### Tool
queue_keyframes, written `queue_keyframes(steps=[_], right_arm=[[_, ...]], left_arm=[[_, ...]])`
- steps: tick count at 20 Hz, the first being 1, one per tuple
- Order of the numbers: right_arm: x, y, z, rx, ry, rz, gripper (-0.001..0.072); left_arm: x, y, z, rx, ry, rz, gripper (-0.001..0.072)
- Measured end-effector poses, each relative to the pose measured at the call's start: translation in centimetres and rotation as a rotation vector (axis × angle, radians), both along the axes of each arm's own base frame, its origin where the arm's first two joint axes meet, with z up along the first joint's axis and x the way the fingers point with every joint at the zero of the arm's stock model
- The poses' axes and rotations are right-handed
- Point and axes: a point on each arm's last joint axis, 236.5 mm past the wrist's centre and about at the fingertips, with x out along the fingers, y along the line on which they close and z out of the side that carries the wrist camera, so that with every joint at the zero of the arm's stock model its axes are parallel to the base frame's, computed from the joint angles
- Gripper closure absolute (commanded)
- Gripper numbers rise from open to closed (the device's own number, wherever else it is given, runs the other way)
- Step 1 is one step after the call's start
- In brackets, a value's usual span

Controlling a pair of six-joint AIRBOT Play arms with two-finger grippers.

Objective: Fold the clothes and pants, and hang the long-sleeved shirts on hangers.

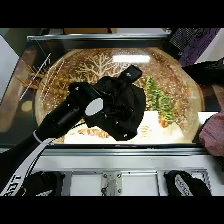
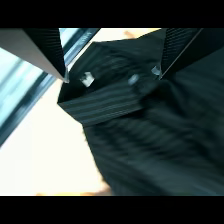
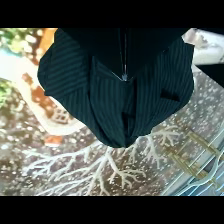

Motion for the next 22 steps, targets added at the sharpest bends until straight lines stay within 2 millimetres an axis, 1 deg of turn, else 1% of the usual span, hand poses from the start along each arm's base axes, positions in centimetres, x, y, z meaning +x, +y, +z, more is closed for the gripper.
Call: queue_keyframes(steps=[1, 3, 5, 7, 9, 12, 15, 18, 19, 20, 21, 22], right_arm=[[-0.2, -0.1, 0.0, -0.003, 0.001, -0.004, 0.0696], [-0.4, -0.3, 0.1, -0.009, 0.002, -0.009, 0.0696], [-0.6, -0.4, 0.0, -0.012, 0.005, -0.011, 0.0696], [-0.7, -0.4, -0.2, -0.025, 0.009, -0.008, 0.0697], [-0.8, -0.1, -0.7, -0.051, 0.018, 0.001, 0.0696], [-1.0, 0.6, -1.8, -0.114, 0.035, 0.026, 0.0696], [-1.4, 1.5, -3.0, -0.178, 0.062, 0.049, 0.0696], [-1.8, 2.6, -4.5, -0.232, 0.089, 0.086, 0.0696], [-2.0, 3.1, -5.3, -0.241, 0.107, 0.100, 0.0696], [-2.1, 3.5, -6.1, -0.250, 0.126, 0.117, 0.0697], [-2.2, 4.0, -7.1, -0.258, 0.146, 0.135, 0.0698], [-2.4, 4.6, -8.2, -0.270, 0.169, 0.155, 0.0698]], left_arm=[[0.7, 1.5, -0.1, 0.019, 0.005, 0.066, 0.0096], [1.7, 4.5, -1.5, 0.063, 0.043, 0.194, 0.0096], [1.6, 6.6, -4.2, 0.111, 0.097, 0.280, 0.0096], [0.9, 7.8, -7.5, 0.159, 0.140, 0.324, 0.0096], [0.1, 7.8, -10.2, 0.168, 0.160, 0.336, 0.0096], [-0.3, 6.8, -13.6, 0.152, 0.182, 0.341, 0.0096], [0.4, 6.6, -16.5, 0.144, 0.216, 0.382, 0.0097], [1.4, 6.9, -18.5, 0.122, 0.253, 0.446, 0.0097], [1.7, 6.8, -19.0, 0.104, 0.268, 0.465, 0.0098], [1.9, 6.7, -19.4, 0.086, 0.282, 0.481, 0.0134], [2.2, 6.6, -19.8, 0.075, 0.289, 0.493, 0.0550], [2.3, 6.6, -20.1, 0.064, 0.302, 0.508, 0.0691]])
